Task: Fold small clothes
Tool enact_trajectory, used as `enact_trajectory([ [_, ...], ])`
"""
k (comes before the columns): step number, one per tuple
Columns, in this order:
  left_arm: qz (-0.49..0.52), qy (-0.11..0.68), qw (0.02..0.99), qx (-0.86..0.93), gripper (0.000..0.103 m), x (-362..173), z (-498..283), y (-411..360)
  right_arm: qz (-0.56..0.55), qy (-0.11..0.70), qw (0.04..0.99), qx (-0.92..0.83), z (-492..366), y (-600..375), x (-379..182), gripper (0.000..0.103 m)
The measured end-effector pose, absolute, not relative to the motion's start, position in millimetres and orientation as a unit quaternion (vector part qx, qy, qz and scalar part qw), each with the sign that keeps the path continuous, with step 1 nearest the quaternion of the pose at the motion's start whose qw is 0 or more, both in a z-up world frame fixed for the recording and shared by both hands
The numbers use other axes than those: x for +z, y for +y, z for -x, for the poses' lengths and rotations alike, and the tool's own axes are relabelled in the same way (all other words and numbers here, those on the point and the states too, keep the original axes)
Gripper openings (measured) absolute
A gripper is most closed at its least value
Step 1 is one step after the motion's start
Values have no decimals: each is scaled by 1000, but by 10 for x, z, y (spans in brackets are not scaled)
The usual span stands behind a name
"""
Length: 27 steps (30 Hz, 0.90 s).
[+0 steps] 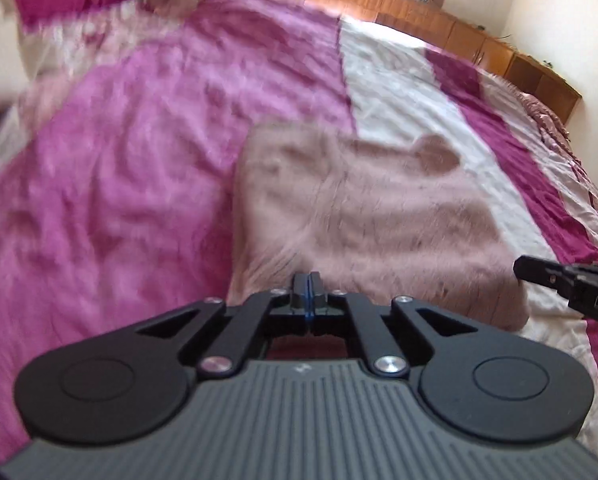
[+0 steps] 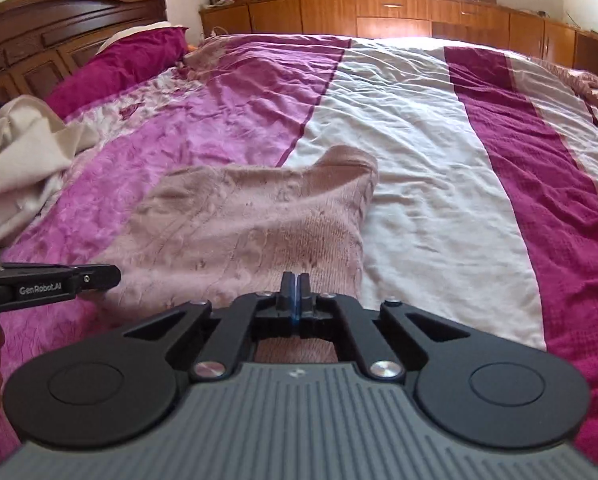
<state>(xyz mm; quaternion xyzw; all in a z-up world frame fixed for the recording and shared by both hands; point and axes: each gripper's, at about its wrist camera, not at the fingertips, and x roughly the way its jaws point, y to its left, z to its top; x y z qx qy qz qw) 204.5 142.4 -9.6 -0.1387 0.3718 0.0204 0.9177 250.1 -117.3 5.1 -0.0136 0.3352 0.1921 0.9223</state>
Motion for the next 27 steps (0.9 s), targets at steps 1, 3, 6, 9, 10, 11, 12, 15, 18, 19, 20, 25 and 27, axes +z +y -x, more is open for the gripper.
enact_trajectory([
  [1,144,388,910,21,3,-179,-2055,1425,11,347,918,191,-2491,-1172,-2,0],
  [3,170,402,900,12,3,-275,-2084,1443,6,366,913,183,-2502,-1175,-156,0],
  [6,157,404,901,10,3,-257,-2121,1422,24,373,910,179,-2471,-1146,-354,0],
  [9,173,402,899,9,3,-181,-2080,1470,23,378,909,176,-2476,-1147,-329,0],
  [10,191,405,894,12,4,-142,-2038,1516,12,379,908,177,-2474,-1172,-300,0],
  [11,220,406,887,12,7,-112,-1970,1590,-2,376,909,181,-2461,-1210,-279,0],
  [12,249,405,880,9,13,-93,-1901,1668,-17,369,910,187,-2415,-1263,-243,0],
  [15,305,391,868,17,74,-36,-1717,1847,-82,353,904,226,-2218,-1463,-194,2],
  [18,338,389,857,13,90,-90,-1721,1961,-137,361,889,246,-2147,-1588,-208,25],
  [19,353,407,842,10,90,-170,-1775,1988,-159,364,885,241,-2149,-1642,-240,33],
  [20,368,422,828,8,89,-257,-1827,2009,-184,369,880,235,-2161,-1691,-287,48],
  [25,393,412,822,-5,103,-386,-1923,1989,-317,409,829,213,-2308,-1942,-656,62],
  [27,390,406,826,-12,103,-430,-2013,1980,-365,411,807,216,-2339,-2030,-784,63],
])
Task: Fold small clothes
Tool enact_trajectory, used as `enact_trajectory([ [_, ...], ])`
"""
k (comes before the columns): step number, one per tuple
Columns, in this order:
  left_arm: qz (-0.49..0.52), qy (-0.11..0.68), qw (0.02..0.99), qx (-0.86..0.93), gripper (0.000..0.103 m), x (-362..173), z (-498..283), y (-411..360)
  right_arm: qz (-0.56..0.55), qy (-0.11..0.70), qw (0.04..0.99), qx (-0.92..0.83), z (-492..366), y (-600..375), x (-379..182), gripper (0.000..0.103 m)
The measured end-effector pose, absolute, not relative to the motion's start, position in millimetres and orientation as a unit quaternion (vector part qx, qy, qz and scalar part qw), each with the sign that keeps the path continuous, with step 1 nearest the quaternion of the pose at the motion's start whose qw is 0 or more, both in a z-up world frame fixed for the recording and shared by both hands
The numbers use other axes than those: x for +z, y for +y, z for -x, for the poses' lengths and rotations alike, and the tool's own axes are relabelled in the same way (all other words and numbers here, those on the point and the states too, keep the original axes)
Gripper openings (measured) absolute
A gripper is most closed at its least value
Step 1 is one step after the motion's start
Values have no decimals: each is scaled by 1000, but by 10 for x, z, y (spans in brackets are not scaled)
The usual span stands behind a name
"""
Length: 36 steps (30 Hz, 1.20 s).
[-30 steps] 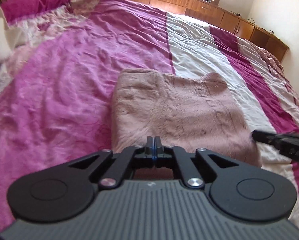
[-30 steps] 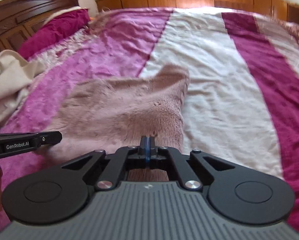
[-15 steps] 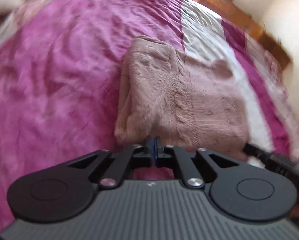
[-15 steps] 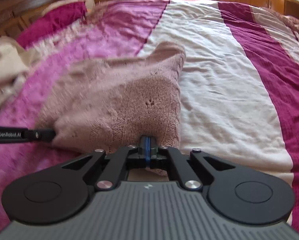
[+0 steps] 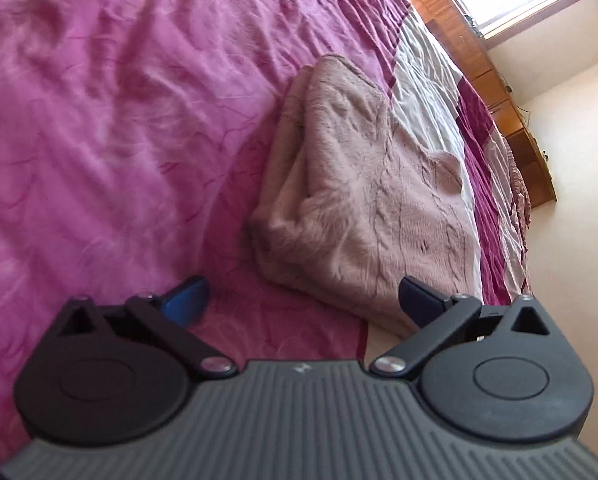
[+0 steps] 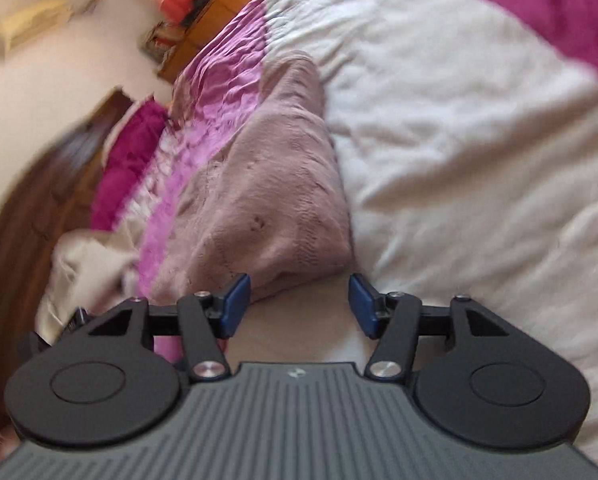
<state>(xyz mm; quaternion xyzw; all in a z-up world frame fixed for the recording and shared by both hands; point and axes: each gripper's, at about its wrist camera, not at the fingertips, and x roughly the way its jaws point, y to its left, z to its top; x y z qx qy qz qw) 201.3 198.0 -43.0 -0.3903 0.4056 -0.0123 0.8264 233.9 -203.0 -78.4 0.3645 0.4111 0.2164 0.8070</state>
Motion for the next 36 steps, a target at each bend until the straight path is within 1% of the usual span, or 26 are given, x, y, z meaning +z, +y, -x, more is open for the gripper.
enact_trajectory([
  [2,391,396,831,-27,103,-477,-2149,1982,-405,405,790,218,-2387,-2104,-868,63],
  [7,431,370,820,-70,103,-598,-2547,2094,-497,390,743,220,-2609,-2254,-1052,63],
  [11,445,368,811,-95,103,-642,-2746,2125,-498,391,739,229,-2896,-2179,-1073,64],
  [14,435,376,810,-116,103,-620,-2675,2092,-491,389,743,235,-3071,-2116,-1055,65],
  [15,437,377,807,-123,103,-629,-2632,2089,-491,390,742,237,-3101,-2104,-1053,67],
  [18,452,370,801,-134,102,-673,-2532,2078,-488,396,738,246,-3169,-2088,-1051,67],
  [19,451,370,802,-129,99,-677,-2521,2074,-486,398,736,252,-3184,-2085,-1050,66],
  [21,436,382,807,-112,79,-668,-2555,2045,-483,406,729,265,-3190,-2077,-1055,66],
  [22,429,393,808,-96,50,-680,-2567,2042,-482,410,727,268,-3185,-2063,-1052,64],
  [23,442,394,801,-90,45,-719,-2556,2068,-483,414,724,268,-3186,-2066,-1050,56],
  [24,462,385,793,-94,43,-752,-2521,2104,-490,414,719,268,-3183,-2084,-1056,50],
  [27,475,367,794,-97,39,-717,-2377,2116,-497,405,719,268,-3102,-2151,-1040,43],
  [33,475,363,795,-99,39,-573,-2080,1986,-507,414,708,267,-2862,-2265,-939,41],
  [36,461,374,799,-100,39,-492,-1868,1883,-494,417,715,266,-2624,-2385,-850,41],
])
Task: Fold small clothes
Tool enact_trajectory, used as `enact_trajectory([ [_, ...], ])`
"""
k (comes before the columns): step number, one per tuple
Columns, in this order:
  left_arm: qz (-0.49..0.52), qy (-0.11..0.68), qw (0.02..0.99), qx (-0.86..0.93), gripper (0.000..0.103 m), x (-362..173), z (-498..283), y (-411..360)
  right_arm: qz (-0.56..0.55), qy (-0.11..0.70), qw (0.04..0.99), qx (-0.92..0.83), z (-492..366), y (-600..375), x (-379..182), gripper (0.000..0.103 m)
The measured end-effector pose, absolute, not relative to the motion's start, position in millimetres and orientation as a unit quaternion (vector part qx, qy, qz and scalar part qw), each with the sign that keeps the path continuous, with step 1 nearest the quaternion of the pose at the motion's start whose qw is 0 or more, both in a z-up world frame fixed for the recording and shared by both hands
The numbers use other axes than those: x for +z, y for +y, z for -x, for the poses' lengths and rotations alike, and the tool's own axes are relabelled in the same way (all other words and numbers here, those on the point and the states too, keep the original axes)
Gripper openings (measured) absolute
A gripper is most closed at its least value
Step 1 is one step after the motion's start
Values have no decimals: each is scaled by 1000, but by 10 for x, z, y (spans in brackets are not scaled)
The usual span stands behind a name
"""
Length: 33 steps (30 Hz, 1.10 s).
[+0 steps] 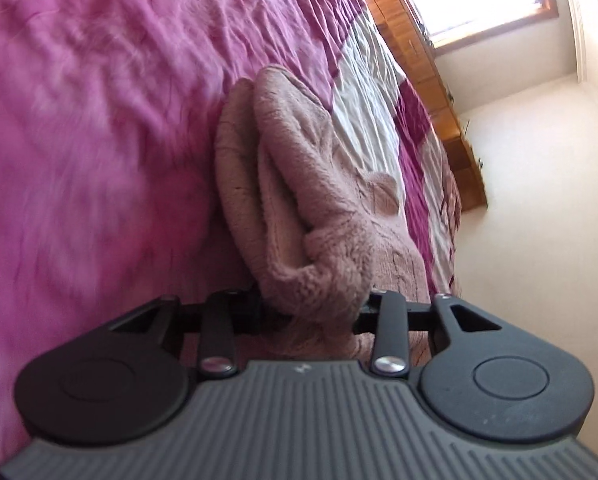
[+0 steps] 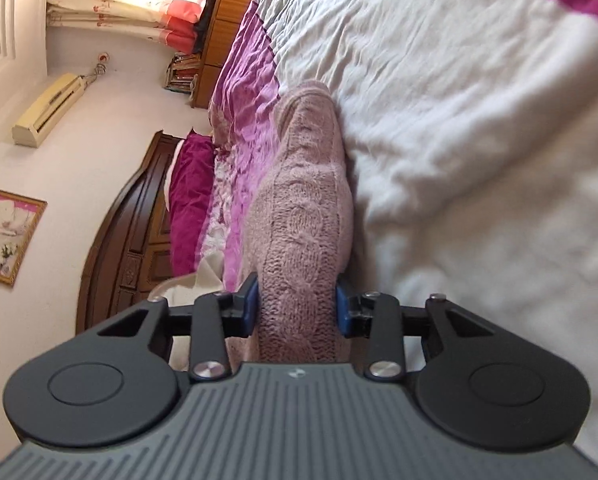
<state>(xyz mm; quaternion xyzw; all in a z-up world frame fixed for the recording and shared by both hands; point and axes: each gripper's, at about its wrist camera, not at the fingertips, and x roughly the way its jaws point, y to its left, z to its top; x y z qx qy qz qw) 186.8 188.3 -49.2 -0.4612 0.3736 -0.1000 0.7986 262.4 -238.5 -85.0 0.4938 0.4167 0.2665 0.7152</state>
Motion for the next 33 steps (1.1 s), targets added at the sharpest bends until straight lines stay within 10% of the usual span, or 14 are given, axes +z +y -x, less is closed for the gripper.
enact_trajectory([
  [12,430,390,809,-96,39,-461,-929,1542,-500,426,708,260,-1461,-2798,-849,41],
  [17,399,402,821,-70,57,-407,-883,1489,-494,439,711,237,-1321,-2826,-968,45],
  [23,264,407,875,-10,71,31,-734,1346,-305,443,813,221,-1233,-2575,-448,86],
  [33,109,288,951,-22,100,883,-190,1054,-170,329,896,243,-503,-2490,300,103],
])
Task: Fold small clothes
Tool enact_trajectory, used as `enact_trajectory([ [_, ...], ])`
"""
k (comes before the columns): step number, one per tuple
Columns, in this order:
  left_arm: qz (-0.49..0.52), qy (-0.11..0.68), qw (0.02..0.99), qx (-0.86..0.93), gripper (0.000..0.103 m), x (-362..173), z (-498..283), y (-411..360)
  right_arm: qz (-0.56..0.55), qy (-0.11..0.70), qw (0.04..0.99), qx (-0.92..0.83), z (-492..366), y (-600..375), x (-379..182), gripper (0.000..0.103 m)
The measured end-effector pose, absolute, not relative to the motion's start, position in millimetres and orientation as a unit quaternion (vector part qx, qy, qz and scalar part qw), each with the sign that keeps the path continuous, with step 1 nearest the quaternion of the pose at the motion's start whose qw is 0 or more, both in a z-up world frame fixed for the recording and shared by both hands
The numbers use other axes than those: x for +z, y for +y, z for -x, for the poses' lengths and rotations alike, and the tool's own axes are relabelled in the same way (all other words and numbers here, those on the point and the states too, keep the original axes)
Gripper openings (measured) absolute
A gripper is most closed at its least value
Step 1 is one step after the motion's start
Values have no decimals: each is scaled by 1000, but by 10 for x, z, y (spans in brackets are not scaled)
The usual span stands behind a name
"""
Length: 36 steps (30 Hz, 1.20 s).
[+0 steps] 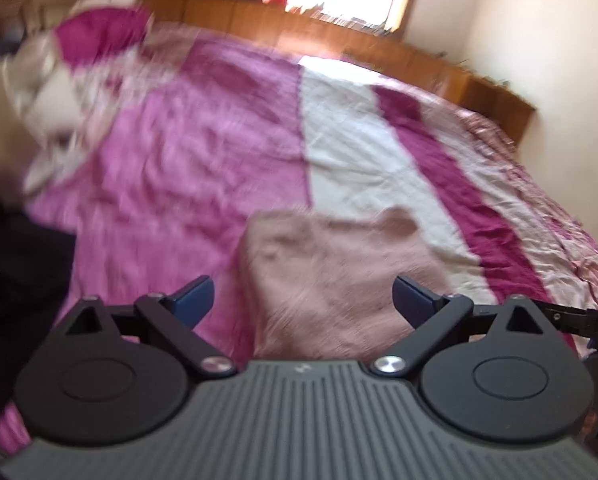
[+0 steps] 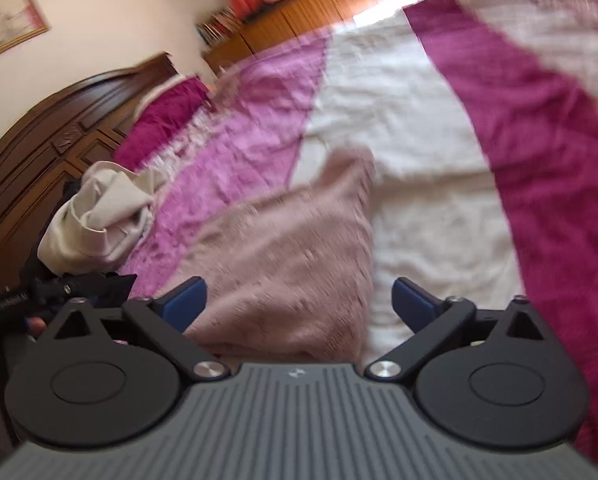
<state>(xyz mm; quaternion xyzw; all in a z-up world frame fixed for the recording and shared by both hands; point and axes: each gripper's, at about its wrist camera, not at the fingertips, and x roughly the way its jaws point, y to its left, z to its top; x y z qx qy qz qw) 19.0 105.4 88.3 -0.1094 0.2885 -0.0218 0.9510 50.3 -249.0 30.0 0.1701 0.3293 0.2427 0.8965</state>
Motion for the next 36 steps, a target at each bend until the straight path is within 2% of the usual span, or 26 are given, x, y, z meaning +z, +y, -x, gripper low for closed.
enact_trajectory([
  [1,101,273,956,-28,103,937,-130,1017,-160,314,904,243,-418,-2478,381,103],
  [5,68,235,969,-46,103,931,-16,866,-118,252,930,240,-130,-2430,545,103],
  [12,53,220,974,-16,103,231,-3,793,-39,142,968,202,265,-2290,199,103],
  [15,23,235,972,-5,103,-46,-45,804,26,150,968,200,309,-2177,-39,103],
  [19,31,249,968,-1,103,-227,-131,860,41,159,965,206,278,-2069,-211,103],
  [36,40,259,965,-21,103,-262,-149,853,32,181,958,218,164,-1986,-351,103],
])
